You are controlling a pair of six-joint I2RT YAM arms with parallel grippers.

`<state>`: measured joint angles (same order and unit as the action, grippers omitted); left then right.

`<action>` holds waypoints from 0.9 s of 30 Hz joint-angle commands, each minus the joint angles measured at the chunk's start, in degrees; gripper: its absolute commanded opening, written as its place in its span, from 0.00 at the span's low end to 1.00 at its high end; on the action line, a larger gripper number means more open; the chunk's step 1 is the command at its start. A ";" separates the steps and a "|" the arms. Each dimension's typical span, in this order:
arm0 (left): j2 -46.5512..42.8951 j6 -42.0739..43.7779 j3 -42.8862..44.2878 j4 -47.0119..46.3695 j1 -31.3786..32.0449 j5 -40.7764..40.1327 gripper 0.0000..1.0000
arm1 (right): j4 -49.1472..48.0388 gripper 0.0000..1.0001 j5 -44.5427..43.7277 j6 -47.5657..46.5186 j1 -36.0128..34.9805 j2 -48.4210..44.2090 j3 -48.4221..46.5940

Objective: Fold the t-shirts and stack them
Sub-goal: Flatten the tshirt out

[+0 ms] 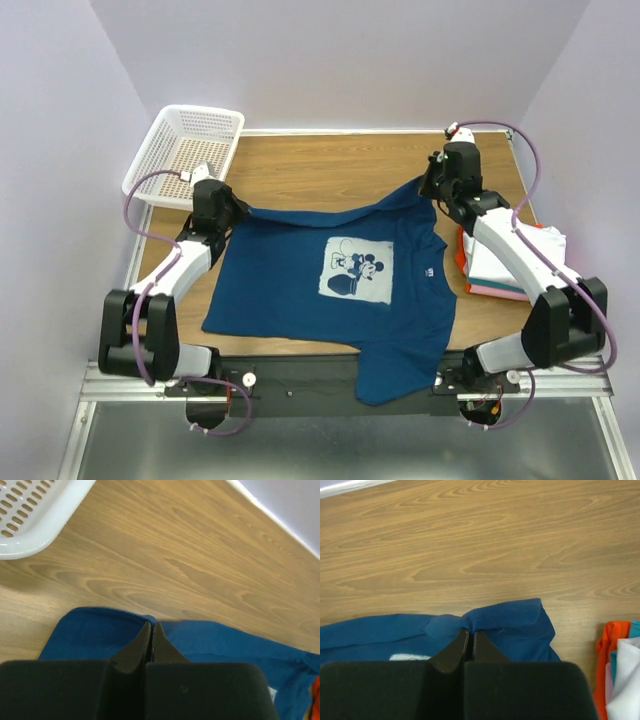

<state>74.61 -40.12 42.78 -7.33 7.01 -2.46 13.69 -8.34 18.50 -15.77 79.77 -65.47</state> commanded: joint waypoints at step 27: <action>29.10 -10.50 26.64 10.93 0.64 -16.61 0.00 | -6.22 0.04 -9.68 3.03 1.09 32.27 -19.60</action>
<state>101.97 -46.87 66.74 -1.34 7.27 -12.40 8.34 -16.45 20.18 -15.53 107.26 -81.45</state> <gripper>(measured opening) 0.008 0.035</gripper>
